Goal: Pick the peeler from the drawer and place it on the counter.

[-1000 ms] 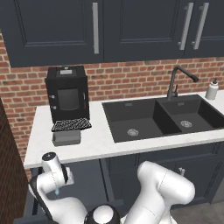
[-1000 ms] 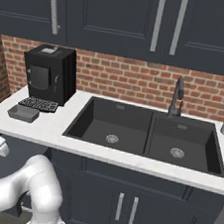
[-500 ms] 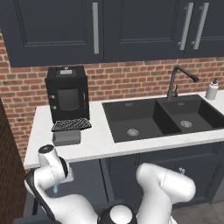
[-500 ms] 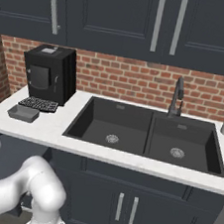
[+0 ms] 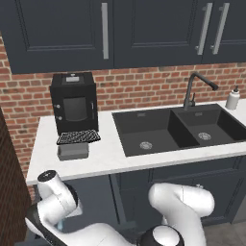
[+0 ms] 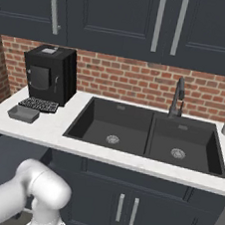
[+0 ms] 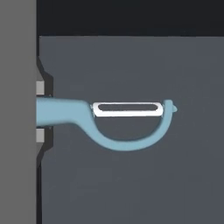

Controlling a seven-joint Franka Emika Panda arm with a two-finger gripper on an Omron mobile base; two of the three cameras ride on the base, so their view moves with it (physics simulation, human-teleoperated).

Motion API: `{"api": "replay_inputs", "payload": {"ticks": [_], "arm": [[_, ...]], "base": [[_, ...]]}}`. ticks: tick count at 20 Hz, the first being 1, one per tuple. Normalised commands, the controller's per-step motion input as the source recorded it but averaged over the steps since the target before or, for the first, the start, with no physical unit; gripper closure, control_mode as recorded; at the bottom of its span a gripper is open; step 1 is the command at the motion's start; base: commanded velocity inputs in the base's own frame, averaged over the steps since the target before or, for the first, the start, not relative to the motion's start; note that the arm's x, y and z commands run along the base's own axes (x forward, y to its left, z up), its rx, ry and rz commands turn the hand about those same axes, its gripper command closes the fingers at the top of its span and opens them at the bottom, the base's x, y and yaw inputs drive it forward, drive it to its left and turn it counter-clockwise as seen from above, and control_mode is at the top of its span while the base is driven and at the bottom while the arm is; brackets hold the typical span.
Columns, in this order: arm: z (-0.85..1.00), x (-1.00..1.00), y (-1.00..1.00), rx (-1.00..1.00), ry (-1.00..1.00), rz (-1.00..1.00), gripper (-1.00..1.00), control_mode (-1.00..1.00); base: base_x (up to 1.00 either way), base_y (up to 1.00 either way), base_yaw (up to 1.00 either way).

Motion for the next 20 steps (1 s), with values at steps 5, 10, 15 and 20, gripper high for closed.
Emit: {"api": "replay_inputs", "payload": {"ticks": [5, 10, 15, 20], "arm": [[0.92, -0.45, -0.07, 0.00, -0.01, 0.00, 1.00, -1.00], [1.00, 0.00, -0.32, 0.07, 0.00, 0.00, 1.00, -1.00], [1.00, 0.00, -0.33, 0.03, 0.00, 0.00, 1.00, -1.00], [1.00, 0.00, -0.33, 0.00, 0.00, 0.00, 1.00, -1.00]], "base": [[0.00, 0.00, 0.00], [0.00, 0.00, 0.00], [0.00, 0.00, 0.00], [0.00, 0.00, 0.00]]}}
